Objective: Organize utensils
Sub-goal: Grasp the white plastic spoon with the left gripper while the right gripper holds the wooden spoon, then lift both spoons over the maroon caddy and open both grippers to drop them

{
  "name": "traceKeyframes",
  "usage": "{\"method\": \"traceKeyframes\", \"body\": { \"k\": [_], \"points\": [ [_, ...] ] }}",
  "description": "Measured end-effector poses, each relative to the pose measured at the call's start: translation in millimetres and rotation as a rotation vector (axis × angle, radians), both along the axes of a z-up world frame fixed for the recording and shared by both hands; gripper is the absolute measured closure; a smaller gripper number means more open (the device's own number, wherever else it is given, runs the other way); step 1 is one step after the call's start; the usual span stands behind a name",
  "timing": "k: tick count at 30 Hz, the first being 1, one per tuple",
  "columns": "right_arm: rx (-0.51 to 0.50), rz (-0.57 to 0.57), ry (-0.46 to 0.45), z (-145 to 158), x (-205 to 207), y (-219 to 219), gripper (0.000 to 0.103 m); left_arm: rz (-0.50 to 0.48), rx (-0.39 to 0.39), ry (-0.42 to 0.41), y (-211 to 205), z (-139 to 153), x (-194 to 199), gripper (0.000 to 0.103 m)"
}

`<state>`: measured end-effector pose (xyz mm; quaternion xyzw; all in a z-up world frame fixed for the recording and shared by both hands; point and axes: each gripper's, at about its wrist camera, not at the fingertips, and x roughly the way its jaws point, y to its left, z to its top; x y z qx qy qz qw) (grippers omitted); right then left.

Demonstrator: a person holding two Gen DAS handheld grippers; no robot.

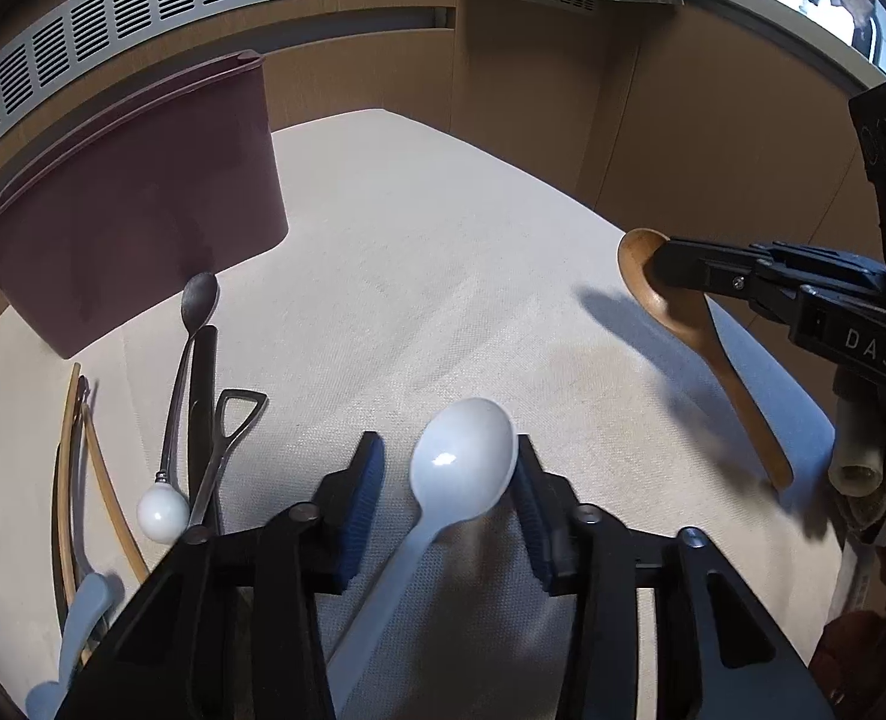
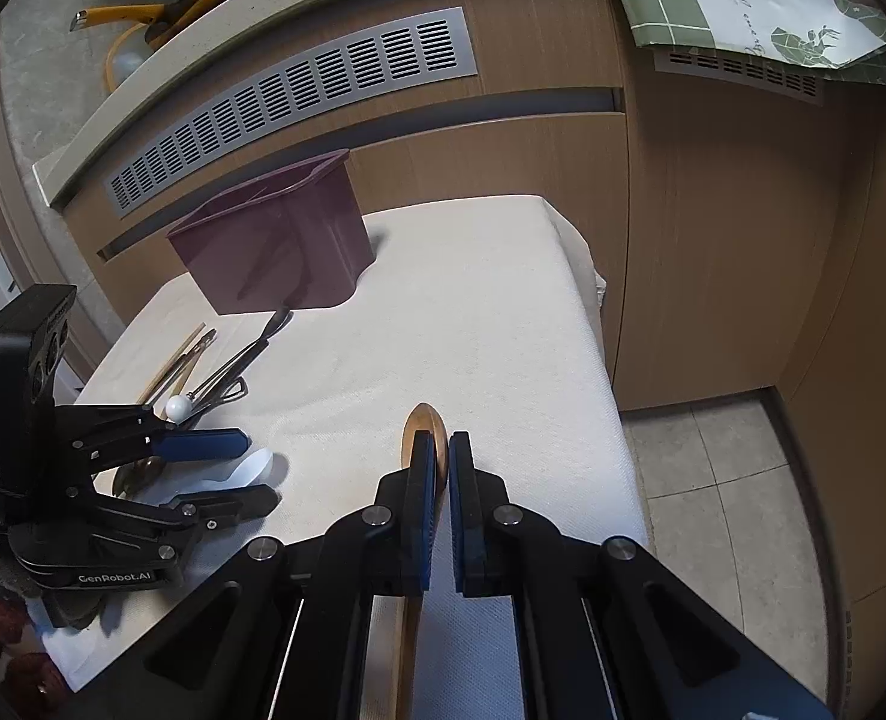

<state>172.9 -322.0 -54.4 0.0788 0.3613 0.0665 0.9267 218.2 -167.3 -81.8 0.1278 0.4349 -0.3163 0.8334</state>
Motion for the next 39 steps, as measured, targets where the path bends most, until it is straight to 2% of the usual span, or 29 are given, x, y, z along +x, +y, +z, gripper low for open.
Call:
{"method": "traceKeyframes", "body": {
  "k": [1, 4, 10, 12, 15, 24, 28, 31, 35, 37, 39],
  "points": [
    [-0.001, 0.000, 0.000, 0, 0, 0, 0.099, 0.001, -0.008, 0.010, 0, 1, 1, 0.070],
    [-0.003, -0.001, 0.002, -1, 1, 0, 0.099, -0.009, -0.045, 0.053, -2, 1, 6, 0.072],
    [-0.011, 0.005, -0.012, 4, 0, 1, 0.099, 0.030, -0.113, 0.068, 7, 10, 6, 0.080],
    [-0.012, 0.010, -0.020, 6, 0, 3, 0.099, 0.057, -0.144, 0.051, 17, 18, 1, 0.081],
    [-0.014, 0.018, -0.022, 7, 2, 7, 0.099, 0.111, -0.171, 0.003, 33, 29, -6, 0.094],
    [-0.019, 0.095, -0.028, 7, 4, 37, 0.099, 0.219, -0.258, -0.065, 67, 49, -15, 0.094],
    [0.005, 0.120, -0.052, 19, 9, 47, 0.099, 0.280, -0.309, -0.106, 91, 70, -14, 0.094],
    [0.002, 0.132, -0.162, 61, 19, 54, 0.099, 0.315, -0.385, -0.218, 106, 117, 0, 0.094],
    [-0.085, 0.118, -0.462, 151, 40, 74, 0.099, 0.385, -0.502, -0.443, 130, 190, 28, 0.094],
    [-0.084, 0.097, -0.553, 178, 59, 82, 0.099, 0.411, -0.542, -0.506, 139, 204, 48, 0.094],
    [-0.053, 0.092, -0.598, 189, 81, 89, 0.099, 0.450, -0.590, -0.522, 146, 206, 75, 0.094]
  ]
}}
